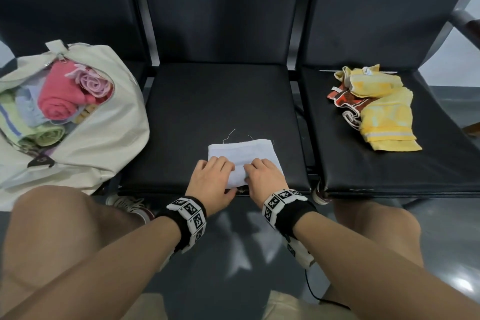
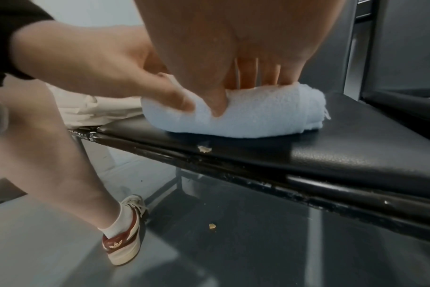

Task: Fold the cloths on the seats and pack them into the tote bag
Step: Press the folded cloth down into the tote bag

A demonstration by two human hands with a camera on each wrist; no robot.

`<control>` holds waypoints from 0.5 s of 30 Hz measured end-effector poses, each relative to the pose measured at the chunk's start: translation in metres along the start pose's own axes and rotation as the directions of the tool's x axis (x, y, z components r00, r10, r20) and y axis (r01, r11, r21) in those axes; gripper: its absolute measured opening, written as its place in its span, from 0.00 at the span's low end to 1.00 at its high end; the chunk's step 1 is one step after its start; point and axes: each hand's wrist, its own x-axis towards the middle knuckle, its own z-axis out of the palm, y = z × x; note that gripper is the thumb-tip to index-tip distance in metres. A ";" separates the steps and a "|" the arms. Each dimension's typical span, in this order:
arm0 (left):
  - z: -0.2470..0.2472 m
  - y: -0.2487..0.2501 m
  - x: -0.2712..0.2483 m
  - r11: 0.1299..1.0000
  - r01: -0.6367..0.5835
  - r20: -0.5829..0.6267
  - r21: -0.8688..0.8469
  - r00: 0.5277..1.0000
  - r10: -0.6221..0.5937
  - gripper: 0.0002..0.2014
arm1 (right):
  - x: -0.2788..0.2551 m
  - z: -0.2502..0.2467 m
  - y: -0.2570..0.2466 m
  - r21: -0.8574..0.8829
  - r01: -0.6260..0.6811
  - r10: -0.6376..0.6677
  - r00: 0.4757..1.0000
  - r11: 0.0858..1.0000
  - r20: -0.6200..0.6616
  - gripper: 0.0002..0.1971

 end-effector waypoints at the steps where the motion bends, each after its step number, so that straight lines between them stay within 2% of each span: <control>1: -0.001 0.000 0.000 1.000 -0.008 0.017 0.023 1.000 0.007 0.18 | 0.001 0.000 -0.001 0.004 -0.007 0.007 1.000 1.000 0.005 0.14; 5: -0.005 0.002 0.008 0.999 0.043 0.071 0.022 0.996 -0.044 0.14 | -0.003 0.002 0.000 0.095 -0.046 0.052 0.997 0.994 -0.055 0.17; 7: -0.007 0.005 0.013 0.998 0.049 0.116 0.050 0.992 -0.055 0.13 | -0.006 0.000 0.001 0.141 -0.051 0.062 0.995 0.989 -0.074 0.14; 10: -0.008 0.006 0.016 0.996 0.067 0.151 0.059 0.986 -0.075 0.13 | -0.008 -0.005 0.000 0.078 0.014 -0.006 0.994 0.997 -0.108 0.11; 13: -0.007 0.006 0.015 0.988 0.154 0.172 0.007 0.973 -0.153 0.10 | -0.008 -0.001 -0.003 0.056 0.057 -0.047 0.986 0.997 -0.160 0.15; 15: -0.008 0.007 0.015 0.983 0.183 0.197 -0.004 0.964 -0.178 0.09 | -0.009 0.002 -0.006 0.061 0.095 -0.083 0.981 0.994 -0.178 0.14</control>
